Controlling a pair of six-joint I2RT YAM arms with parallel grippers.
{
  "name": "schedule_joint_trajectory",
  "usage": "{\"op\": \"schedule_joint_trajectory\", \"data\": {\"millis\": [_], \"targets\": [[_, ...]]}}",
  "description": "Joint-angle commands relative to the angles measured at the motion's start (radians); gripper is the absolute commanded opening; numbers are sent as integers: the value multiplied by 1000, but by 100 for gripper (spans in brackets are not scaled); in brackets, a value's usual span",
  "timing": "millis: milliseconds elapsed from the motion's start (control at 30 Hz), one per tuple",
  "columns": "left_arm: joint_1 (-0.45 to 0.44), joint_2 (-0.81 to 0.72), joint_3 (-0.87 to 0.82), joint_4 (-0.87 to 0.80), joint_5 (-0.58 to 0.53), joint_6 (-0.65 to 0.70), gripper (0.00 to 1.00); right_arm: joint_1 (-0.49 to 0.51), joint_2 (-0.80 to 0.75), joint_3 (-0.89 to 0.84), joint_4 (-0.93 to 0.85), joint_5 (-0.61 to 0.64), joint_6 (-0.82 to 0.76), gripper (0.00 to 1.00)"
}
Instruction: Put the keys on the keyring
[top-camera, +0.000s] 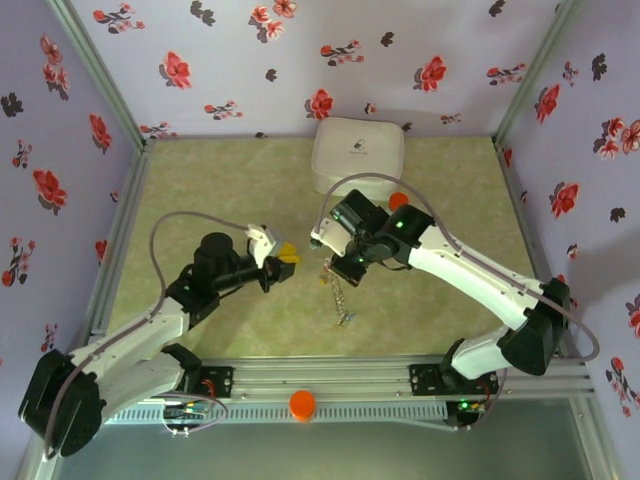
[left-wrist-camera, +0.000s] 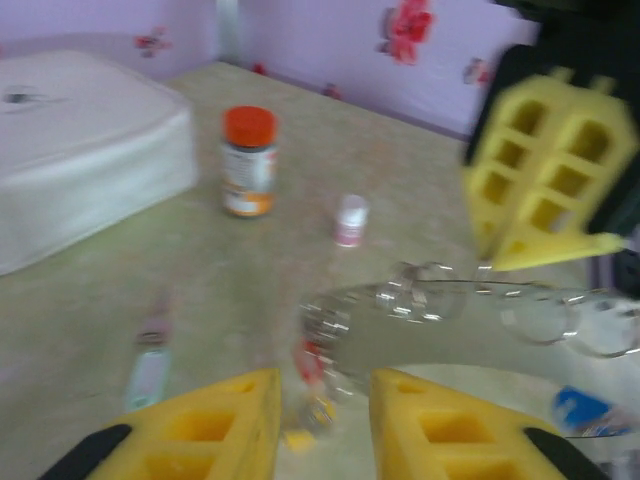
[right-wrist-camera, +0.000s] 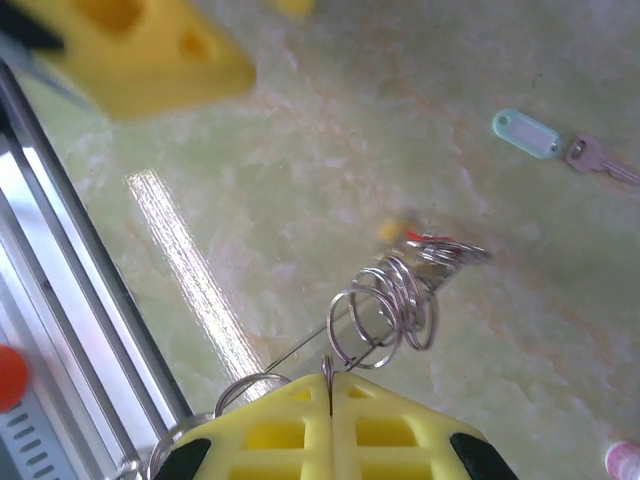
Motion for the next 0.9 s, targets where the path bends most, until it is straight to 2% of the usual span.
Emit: {"op": "schedule_joint_trajectory", "data": {"millis": [0,267,467,633,867], "targets": [[-41,16,-33,179,158,15,24,14,-37,-22,65,-60,-63,0],[-88,67,-40,185,183,100,24,37,-63,-63,102,-146,-149,0],[-101,84,-24,128,217,187,27,62,-67,-71,107,-145,-194,0],[-115,103,-23,133,264,193,24,76,-56,-65,117,-136,-201,0],[-121,129,-6,127,264,216,17,93,-39,-56,116,-151,-210,0]]}}
